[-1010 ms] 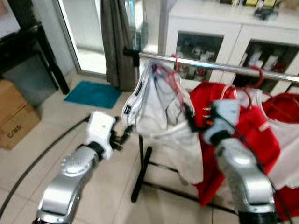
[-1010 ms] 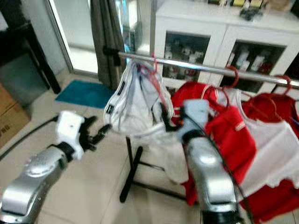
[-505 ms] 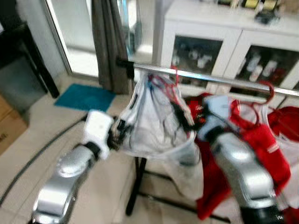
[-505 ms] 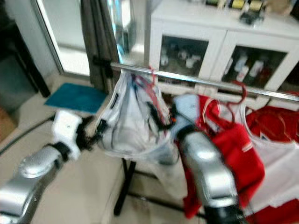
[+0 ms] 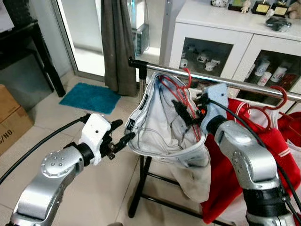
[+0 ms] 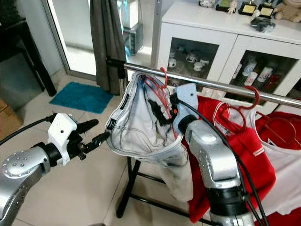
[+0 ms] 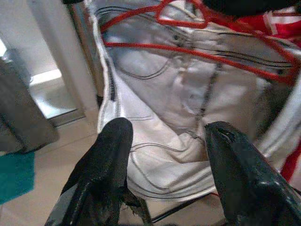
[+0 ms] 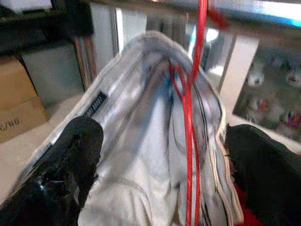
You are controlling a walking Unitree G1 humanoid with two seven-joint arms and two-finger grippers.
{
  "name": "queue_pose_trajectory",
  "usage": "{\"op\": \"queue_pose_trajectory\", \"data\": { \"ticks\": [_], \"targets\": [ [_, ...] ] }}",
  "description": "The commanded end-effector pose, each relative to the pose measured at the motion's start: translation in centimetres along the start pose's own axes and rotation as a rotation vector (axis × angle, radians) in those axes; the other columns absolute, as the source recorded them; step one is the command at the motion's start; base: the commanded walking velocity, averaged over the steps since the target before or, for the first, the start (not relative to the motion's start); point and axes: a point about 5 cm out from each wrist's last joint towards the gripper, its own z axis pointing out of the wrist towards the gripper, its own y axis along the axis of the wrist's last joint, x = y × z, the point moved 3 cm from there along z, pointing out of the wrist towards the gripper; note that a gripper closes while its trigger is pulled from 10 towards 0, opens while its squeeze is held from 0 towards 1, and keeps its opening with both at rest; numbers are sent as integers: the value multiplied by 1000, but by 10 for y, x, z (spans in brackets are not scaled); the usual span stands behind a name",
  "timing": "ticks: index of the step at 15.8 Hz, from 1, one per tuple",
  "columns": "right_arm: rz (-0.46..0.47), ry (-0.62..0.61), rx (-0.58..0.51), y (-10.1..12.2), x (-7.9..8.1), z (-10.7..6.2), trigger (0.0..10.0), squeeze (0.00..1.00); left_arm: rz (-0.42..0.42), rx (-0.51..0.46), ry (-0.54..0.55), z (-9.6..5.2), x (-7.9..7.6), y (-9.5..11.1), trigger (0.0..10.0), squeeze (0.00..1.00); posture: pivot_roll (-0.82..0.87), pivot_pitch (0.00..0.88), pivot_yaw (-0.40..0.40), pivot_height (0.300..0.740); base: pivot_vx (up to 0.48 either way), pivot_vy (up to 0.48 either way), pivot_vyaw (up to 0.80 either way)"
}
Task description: Hang hanger
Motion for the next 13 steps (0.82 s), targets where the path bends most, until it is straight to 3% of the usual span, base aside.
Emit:
{"op": "queue_pose_trajectory", "data": {
  "ticks": [1,2,3,4,5,6,13],
  "targets": [
    [-17,-10,45,3,-8,5,10000,1000,22,-21,-57,1,-4,9,10000,0,41,0,-18,740,0,0,0],
    [-26,0,71,2,-8,8,10000,714,25,-24,-94,0,-7,12,10000,0,41,0,-18,740,0,0,0],
    [-21,2,78,4,-9,10,10000,0,34,-23,-123,1,-11,14,10000,0,42,0,-19,740,0,0,0],
    [-16,-2,82,4,-10,12,10000,0,43,-20,-139,1,-13,15,10000,0,42,0,-19,740,0,0,0],
    [-12,-12,89,5,-12,14,4039,0,46,-23,-158,2,-16,17,10000,0,42,0,-19,740,0,0,0],
    [-7,-16,94,5,-12,16,0,0,44,-29,-170,2,-18,18,10000,0,42,0,-19,740,0,0,0],
    [2,-43,130,3,-15,28,0,0,-10,-42,-199,6,-25,23,10000,0,36,0,-17,740,0,0,0]
  ]
}}
